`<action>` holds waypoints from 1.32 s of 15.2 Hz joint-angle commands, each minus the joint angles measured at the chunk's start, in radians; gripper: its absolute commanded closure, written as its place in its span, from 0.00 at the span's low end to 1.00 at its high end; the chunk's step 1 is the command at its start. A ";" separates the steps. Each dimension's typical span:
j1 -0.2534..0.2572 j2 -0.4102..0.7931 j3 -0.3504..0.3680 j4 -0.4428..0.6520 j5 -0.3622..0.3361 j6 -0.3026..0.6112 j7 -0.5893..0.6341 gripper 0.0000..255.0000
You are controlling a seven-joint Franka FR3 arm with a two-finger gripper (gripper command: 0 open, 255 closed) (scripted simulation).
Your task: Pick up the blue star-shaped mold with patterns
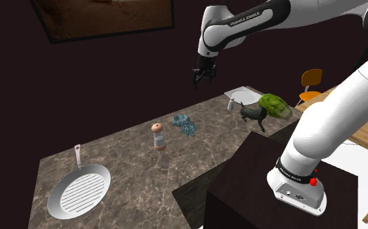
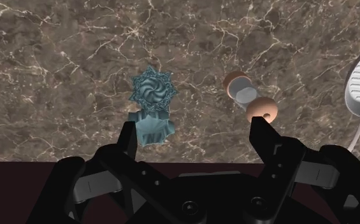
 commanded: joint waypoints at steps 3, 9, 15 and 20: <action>0.000 0.143 0.003 0.037 -0.005 0.088 0.010 0.00; 0.000 0.371 0.006 0.144 -0.015 0.180 0.029 0.00; 0.001 0.604 0.003 0.292 -0.027 0.235 0.048 0.00; 0.002 0.802 -0.002 0.450 -0.034 0.250 0.064 0.00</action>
